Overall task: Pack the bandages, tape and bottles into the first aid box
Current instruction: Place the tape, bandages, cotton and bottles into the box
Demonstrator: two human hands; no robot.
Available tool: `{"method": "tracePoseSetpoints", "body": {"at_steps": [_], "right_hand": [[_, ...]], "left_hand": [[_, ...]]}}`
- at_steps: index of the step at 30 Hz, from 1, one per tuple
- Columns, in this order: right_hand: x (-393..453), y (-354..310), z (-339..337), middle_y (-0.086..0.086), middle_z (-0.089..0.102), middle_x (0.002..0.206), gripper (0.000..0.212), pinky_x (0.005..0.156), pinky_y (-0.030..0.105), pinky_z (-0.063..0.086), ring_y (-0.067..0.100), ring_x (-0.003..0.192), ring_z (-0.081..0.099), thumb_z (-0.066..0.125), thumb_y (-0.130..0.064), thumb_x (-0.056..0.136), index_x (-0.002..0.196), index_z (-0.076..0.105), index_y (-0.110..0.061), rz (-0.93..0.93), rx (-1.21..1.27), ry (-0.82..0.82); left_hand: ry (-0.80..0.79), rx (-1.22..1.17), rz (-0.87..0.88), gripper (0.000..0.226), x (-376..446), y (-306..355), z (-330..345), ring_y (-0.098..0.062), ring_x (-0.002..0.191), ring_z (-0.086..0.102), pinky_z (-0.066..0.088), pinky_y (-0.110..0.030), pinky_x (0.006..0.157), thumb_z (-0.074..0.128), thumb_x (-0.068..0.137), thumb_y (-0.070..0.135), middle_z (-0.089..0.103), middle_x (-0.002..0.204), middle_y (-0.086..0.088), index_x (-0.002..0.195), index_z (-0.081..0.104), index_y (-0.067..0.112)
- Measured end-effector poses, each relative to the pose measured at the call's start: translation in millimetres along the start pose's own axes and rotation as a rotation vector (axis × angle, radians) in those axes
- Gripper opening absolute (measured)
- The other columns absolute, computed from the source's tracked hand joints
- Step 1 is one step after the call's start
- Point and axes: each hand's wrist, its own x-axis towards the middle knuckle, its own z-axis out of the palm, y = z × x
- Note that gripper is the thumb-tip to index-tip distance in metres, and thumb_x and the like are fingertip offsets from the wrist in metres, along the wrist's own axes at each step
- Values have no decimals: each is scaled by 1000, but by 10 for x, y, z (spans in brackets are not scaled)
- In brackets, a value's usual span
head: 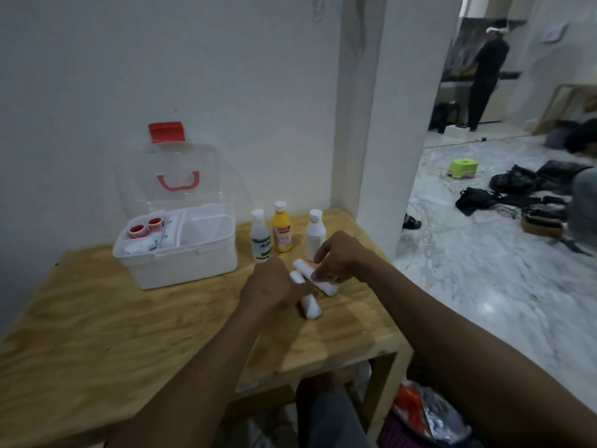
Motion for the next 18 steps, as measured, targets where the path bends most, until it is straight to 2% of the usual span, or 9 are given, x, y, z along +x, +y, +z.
{"method": "tracePoseSetpoints", "body": {"at_steps": [3,6,9,13,15,17,18], "right_hand": [[45,36,40,16,74,91,43,71,46,63,25,82,74,90,-13,63,101,74,0,23,8,-15],[93,44,80,16,74,93,47,72,45,63,26,82,74,90,-15,62,103,71,0,29,-14,-16],[116,23,114,15,73,92,50,66,36,63,23,73,71,89,-18,61,103,70,0,33,-52,-23],[81,20,131,13,66,85,44,55,27,52,21,67,62,84,-16,63,100,69,4,40,-54,-48],[43,22,133,14,69,88,40,58,31,56,21,72,64,80,-13,66,99,70,6,38,-24,-57],[-21,-2,132,22,72,97,38,70,40,61,23,77,68,75,-9,69,103,71,8,8,21,-77],[-56,-26,130,24,71,100,39,73,43,61,24,77,68,74,-6,71,107,69,9,-16,54,-94]], "left_hand": [[6,17,-8,42,27,30,-17,-19,72,59,34,-28,48,71,69,53,56,75,-3,72,49,17],[12,63,-16,40,21,38,-63,-21,77,60,37,-28,51,73,70,46,57,81,-3,75,44,19],[6,115,-16,45,15,30,-82,-22,76,58,34,-28,48,76,69,47,57,82,-4,81,46,16],[6,138,9,41,-7,-29,-99,-23,74,58,39,-30,53,70,75,48,64,90,-12,82,54,10],[18,61,11,38,-61,-77,-149,-21,73,63,47,-34,55,70,76,42,67,84,-10,80,64,5],[55,-27,24,33,-144,-133,-222,-21,74,68,57,-38,64,74,76,38,71,83,-8,84,72,6],[79,-80,31,30,-197,-160,-271,-21,76,68,58,-38,65,75,76,35,72,86,-7,89,72,8]]}}
